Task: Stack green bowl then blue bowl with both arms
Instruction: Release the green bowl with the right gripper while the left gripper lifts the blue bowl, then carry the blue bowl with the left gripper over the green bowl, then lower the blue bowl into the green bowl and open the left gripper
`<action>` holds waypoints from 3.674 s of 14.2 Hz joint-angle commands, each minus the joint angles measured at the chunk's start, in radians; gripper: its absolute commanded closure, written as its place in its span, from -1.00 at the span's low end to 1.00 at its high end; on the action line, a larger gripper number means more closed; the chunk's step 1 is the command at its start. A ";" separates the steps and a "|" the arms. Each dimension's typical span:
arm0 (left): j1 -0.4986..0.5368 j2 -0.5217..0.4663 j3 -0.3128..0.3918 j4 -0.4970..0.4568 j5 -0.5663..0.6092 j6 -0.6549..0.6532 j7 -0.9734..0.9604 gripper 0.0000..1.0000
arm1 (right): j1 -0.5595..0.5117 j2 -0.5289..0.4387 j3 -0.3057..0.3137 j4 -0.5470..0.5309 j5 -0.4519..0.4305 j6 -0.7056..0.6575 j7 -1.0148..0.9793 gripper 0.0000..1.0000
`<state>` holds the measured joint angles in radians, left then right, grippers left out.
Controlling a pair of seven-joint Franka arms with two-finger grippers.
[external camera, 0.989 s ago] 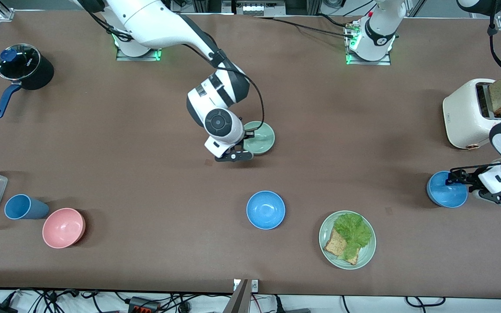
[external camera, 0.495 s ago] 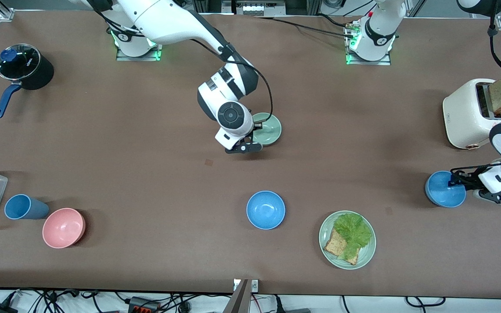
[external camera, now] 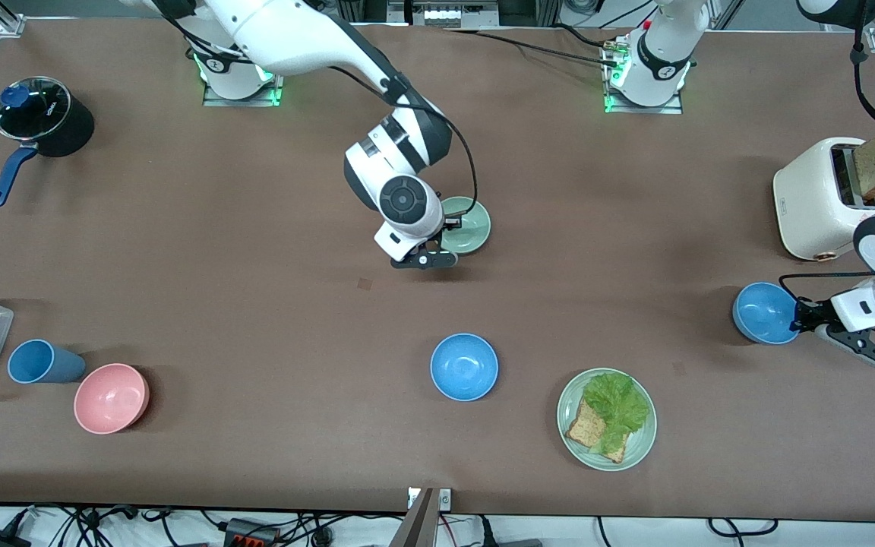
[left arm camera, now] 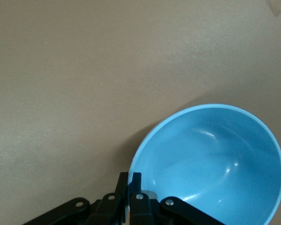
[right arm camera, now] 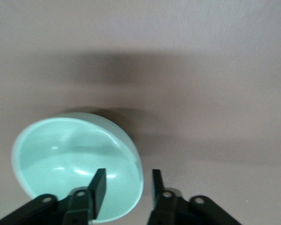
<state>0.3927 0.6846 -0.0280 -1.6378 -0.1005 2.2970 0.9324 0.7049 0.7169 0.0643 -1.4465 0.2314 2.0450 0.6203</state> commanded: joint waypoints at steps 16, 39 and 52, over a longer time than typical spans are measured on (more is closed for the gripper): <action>0.011 -0.485 -0.593 -0.235 -0.039 -0.395 -0.841 0.99 | -0.259 -0.387 -0.388 0.073 -0.006 -0.312 -0.296 -1.00; -0.279 -0.142 -0.780 -0.289 0.277 -0.010 -1.693 0.99 | -0.740 -0.706 -0.069 -0.241 -0.270 -0.318 -0.637 -1.00; -0.269 -0.126 -0.776 -0.324 0.331 -0.030 -1.796 0.01 | -0.740 -0.702 -0.066 -0.212 -0.261 -0.345 -0.637 -1.00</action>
<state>0.1010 0.5595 -0.8096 -1.9638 0.2000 2.2805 -0.8368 -0.0210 0.0368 -0.0157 -1.6484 -0.0226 1.6965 -0.0071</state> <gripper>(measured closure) 0.850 0.000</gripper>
